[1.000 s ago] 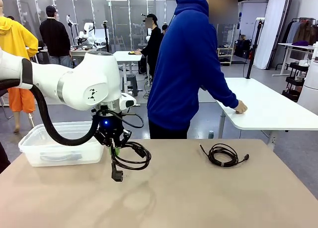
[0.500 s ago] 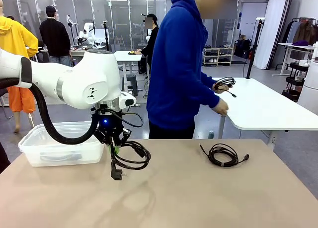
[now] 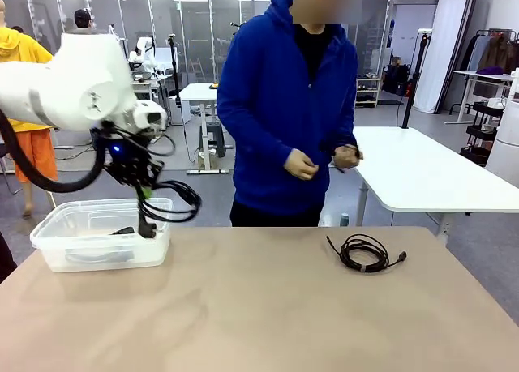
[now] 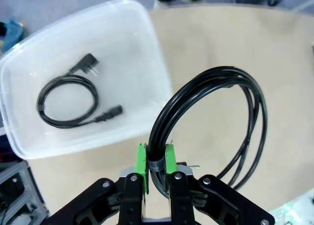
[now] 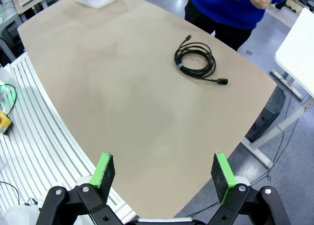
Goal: Organize and store the cables.
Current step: Place the Power Cable into the Organizing box.
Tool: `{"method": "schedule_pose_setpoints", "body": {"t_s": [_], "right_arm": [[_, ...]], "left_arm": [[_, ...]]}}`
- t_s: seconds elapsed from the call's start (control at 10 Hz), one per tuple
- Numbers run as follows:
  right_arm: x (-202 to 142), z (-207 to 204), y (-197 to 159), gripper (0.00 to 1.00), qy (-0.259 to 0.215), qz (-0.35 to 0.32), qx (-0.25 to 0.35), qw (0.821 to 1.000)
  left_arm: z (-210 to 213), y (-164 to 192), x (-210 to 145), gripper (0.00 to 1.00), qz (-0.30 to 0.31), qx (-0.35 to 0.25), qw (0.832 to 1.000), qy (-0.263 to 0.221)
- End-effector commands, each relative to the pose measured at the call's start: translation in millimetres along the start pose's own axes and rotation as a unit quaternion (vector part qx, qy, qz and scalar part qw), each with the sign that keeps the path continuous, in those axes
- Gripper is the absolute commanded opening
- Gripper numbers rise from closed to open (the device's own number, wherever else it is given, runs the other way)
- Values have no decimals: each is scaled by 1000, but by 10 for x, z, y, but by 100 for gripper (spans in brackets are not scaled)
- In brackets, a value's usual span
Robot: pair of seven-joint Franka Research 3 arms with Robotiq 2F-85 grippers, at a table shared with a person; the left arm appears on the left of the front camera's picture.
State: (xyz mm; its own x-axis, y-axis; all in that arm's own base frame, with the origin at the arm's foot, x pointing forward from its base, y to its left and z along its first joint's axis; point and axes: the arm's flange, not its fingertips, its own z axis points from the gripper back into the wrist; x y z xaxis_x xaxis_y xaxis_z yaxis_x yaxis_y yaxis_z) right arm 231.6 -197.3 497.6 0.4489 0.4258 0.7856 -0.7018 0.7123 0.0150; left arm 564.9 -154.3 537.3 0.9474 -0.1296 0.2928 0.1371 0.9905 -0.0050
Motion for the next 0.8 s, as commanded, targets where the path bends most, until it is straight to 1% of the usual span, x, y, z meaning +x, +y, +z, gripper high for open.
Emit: {"method": "schedule_pose_setpoints", "body": {"t_s": [0.0, 0.1, 0.2, 0.3, 0.5, 0.6, 0.7], "right_arm": [[-11, 19, 1, 100, -3, 7, 4, 1000], [-11, 19, 1, 100, -3, 7, 4, 1000], [-11, 19, 1, 100, -3, 7, 4, 1000], [-11, 19, 1, 100, -3, 7, 4, 1000], [-11, 19, 1, 100, -3, 7, 4, 1000], [-11, 19, 1, 100, -3, 7, 4, 1000], [-11, 19, 1, 100, -3, 7, 4, 1000]], "left_arm": [[18, 297, 247, 17, 28, -21, 999, -32], [33, 540, 359, 17, 46, -35, 998, -33], [-15, 796, 403, 17, 74, -22, 996, -36], [-106, 1007, 393, 17, 103, 5, 994, -47], [-316, 1377, 281, 17, 162, 22, 985, -54], [-482, 1508, 195, 17, 192, 9, 980, -47], [-620, 1578, 110, 17, 208, 3, 977, -37]]}}
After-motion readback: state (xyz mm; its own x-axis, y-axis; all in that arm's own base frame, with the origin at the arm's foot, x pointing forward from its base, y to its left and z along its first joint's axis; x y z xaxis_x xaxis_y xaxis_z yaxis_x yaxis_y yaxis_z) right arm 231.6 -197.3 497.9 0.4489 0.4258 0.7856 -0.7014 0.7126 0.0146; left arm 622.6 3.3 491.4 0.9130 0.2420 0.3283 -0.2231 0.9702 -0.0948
